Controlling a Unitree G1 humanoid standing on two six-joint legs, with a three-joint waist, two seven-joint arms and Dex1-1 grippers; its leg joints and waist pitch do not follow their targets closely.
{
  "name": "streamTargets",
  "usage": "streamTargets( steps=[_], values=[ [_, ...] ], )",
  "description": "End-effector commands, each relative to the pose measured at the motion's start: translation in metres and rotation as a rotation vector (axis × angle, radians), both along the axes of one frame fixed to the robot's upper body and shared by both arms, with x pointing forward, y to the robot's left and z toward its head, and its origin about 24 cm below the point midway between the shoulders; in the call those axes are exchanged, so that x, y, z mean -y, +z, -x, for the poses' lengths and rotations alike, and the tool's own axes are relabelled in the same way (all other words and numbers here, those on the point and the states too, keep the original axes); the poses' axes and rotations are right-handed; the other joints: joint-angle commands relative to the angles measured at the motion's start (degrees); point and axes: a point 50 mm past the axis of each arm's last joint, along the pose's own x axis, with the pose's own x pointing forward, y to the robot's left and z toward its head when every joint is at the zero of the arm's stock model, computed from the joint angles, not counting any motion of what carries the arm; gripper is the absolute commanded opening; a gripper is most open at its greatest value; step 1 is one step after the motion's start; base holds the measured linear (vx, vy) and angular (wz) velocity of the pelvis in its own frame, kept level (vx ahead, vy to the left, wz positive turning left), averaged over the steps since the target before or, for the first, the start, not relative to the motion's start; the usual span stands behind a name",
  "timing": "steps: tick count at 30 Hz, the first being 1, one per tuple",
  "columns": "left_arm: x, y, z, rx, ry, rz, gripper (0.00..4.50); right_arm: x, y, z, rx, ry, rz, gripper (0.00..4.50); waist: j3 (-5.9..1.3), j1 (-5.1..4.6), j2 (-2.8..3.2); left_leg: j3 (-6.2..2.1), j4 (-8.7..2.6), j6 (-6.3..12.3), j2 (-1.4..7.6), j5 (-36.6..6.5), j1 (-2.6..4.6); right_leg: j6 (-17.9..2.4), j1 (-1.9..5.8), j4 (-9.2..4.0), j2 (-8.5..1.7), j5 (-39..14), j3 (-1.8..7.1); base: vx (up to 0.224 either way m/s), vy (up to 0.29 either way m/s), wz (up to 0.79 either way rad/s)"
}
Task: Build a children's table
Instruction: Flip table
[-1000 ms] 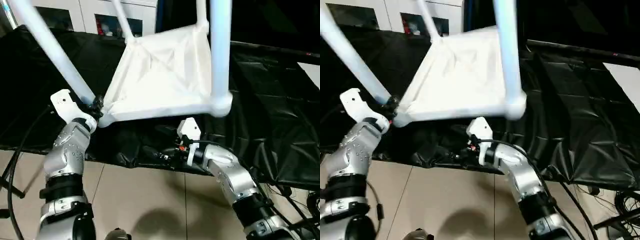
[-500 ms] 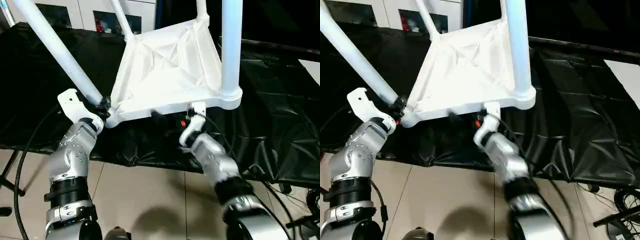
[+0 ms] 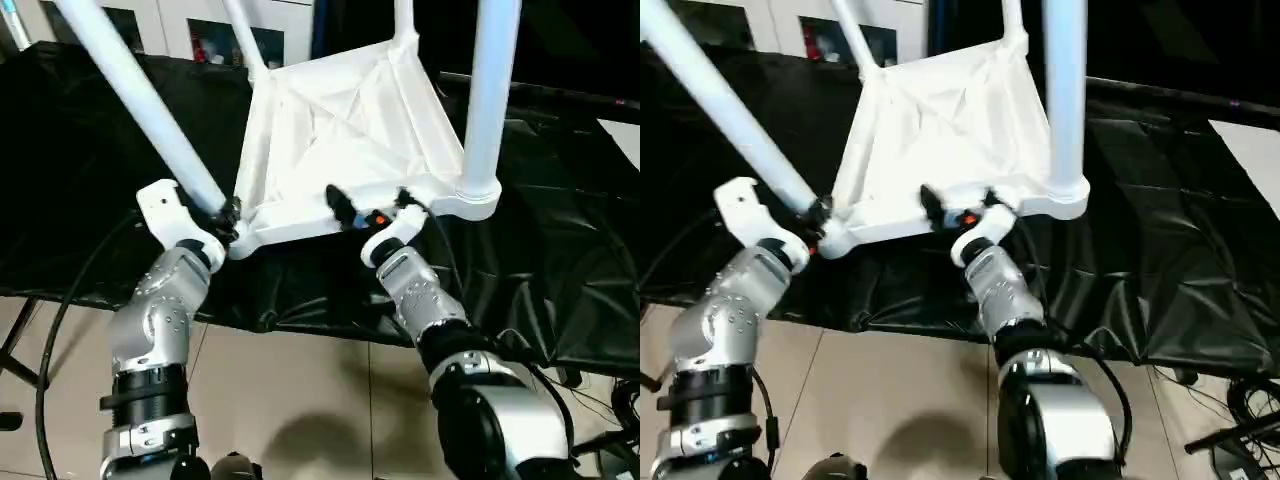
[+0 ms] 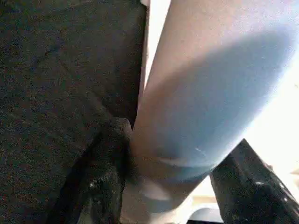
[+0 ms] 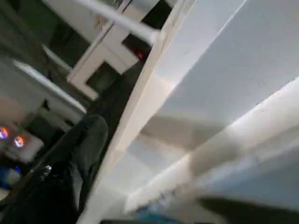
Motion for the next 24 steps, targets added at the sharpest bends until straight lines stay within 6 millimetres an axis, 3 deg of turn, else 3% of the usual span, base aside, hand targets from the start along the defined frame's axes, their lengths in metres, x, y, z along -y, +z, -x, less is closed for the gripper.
streamTargets(
  steps=[1, 5, 8, 14, 16, 17, 24],
  values=[
    [0.020, -0.002, 0.004, -0.003, -0.082, 0.068, 2.29, -0.003, 0.016, -0.007, 0.034, -0.005, -0.116, 4.32, -4.91, 0.19, -0.07, -0.64, -3.43, 5.58, 2.96, 4.26, 1.52, -16.08, 2.94, -2.25, -4.39, 16.22, 1.61, 0.000, 0.000, 0.00],
    [0.024, -0.003, 0.006, 0.001, -0.095, 0.043, 2.29, -0.002, 0.021, -0.010, 0.027, -0.021, -0.204, 4.04, -5.23, 0.29, -0.21, -0.62, -2.97, 7.25, 2.86, 7.39, 1.37, -16.39, 2.83, -1.76, -4.22, 19.14, 1.49, 0.000, 0.000, 0.00],
    [0.024, -0.002, 0.007, 0.007, -0.087, 0.044, 2.29, 0.001, 0.021, -0.011, 0.017, -0.037, -0.243, 3.81, -5.15, 0.24, -0.18, -0.53, -2.94, 7.82, 2.91, 6.76, 1.37, -16.67, 2.69, -1.88, -4.28, 18.03, 1.45, 0.000, 0.000, 0.00],
    [0.021, -0.001, 0.007, 0.023, -0.090, 0.024, 2.27, 0.004, 0.019, -0.011, 0.007, -0.042, -0.245, 3.17, -5.16, 0.31, 0.00, -0.54, -2.89, 7.41, 2.95, 6.87, 1.43, -16.79, 2.62, -1.92, -4.24, 16.69, 1.40, 0.000, 0.000, 0.00],
    [0.021, 0.000, 0.006, 0.024, -0.092, 0.021, 2.27, 0.004, 0.018, -0.011, 0.006, -0.041, -0.245, 3.12, -5.15, 0.31, -0.02, -0.54, -2.93, 7.26, 2.97, 6.58, 1.42, -16.89, 2.62, -1.97, -4.30, 16.34, 1.39, 0.000, 0.000, 0.00],
    [0.021, 0.000, 0.006, 0.025, -0.092, 0.019, 2.27, 0.005, 0.018, -0.011, 0.003, -0.041, -0.245, 3.07, -5.20, 0.34, 0.26, -0.57, -2.87, 7.19, 2.95, 6.72, 1.44, -16.88, 2.60, -1.88, -4.29, 16.52, 1.40, 0.000, 0.000, 0.00],
    [0.022, 0.001, 0.004, 0.040, -0.116, -0.018, 2.27, 0.007, 0.018, -0.012, 0.000, -0.052, -0.248, 2.59, -5.26, 0.28, 0.25, -0.55, -2.82, 7.02, 2.93, 6.78, 1.46, -17.08, 2.62, -1.88, -4.26, 16.75, 1.36, 0.000, 0.000, 0.00]
  ],
)
